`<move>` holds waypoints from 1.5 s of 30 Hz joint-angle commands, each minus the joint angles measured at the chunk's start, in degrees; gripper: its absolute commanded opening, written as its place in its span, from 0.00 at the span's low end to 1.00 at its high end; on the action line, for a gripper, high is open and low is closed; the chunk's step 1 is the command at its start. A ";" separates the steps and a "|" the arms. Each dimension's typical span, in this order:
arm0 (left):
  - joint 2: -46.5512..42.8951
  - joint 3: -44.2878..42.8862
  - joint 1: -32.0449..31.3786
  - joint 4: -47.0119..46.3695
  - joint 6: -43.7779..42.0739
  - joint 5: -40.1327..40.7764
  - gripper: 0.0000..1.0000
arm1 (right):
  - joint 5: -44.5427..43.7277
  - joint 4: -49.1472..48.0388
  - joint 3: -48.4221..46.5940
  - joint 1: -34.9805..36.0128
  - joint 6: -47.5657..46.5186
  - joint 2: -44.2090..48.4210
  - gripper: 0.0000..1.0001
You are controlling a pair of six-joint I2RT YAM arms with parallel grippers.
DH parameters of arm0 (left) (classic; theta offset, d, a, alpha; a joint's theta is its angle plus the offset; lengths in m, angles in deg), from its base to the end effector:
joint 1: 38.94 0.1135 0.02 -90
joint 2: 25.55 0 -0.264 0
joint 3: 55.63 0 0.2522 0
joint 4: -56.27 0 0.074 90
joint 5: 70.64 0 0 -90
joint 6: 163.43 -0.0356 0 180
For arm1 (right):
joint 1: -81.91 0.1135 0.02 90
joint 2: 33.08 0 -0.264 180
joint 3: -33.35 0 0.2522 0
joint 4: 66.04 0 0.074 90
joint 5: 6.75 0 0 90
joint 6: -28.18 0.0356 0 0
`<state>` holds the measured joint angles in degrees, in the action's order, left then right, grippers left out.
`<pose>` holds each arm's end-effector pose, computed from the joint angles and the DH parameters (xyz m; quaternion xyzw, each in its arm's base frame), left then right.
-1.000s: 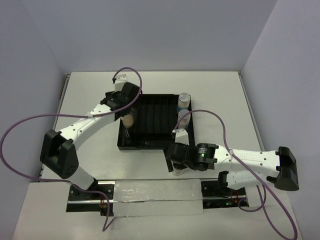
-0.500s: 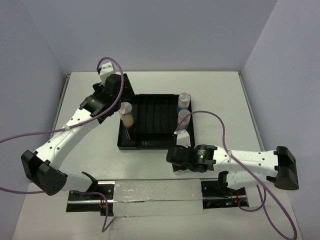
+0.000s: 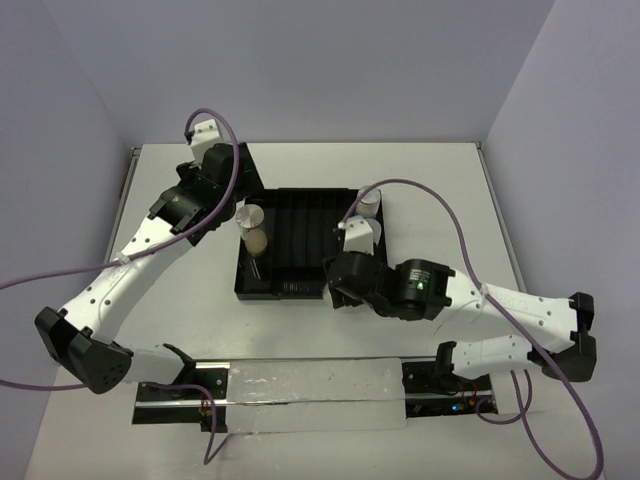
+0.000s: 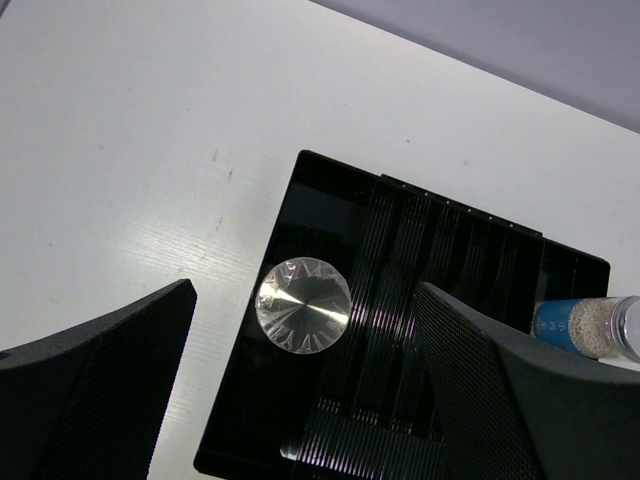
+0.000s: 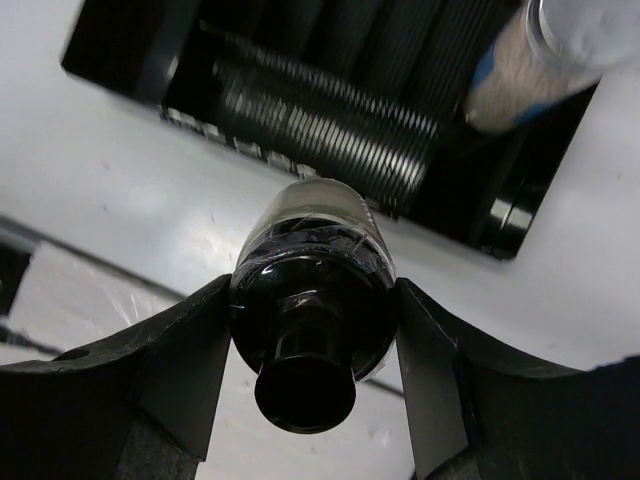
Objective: Organize the condiment bottles
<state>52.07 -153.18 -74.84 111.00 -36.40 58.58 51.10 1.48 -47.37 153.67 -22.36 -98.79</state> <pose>0.2432 -0.1482 0.3994 -0.1637 0.8332 -0.0202 0.5277 0.0863 0.2015 0.3368 -0.1676 0.8988 0.1067 0.3908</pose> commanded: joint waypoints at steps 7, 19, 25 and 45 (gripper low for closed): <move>-5.93 -3.89 0.22 3.70 -1.80 4.39 0.99 | -0.88 -17.35 -7.90 -8.30 -12.07 -13.56 0.26; -5.73 -3.22 0.22 3.81 -1.52 4.54 1.00 | 2.51 -21.58 -5.73 -8.92 -12.21 -21.38 0.26; -5.84 -2.83 0.22 3.81 -1.33 4.47 0.99 | 3.80 -23.93 -4.48 -9.05 -11.77 -25.98 0.27; -5.69 -2.12 0.26 3.50 -1.43 4.14 1.00 | 2.32 -20.59 -8.74 -11.22 -11.89 -19.70 1.00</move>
<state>46.67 -154.93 -74.84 114.90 -37.52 62.40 55.84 -19.86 -51.51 143.70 -33.61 -126.71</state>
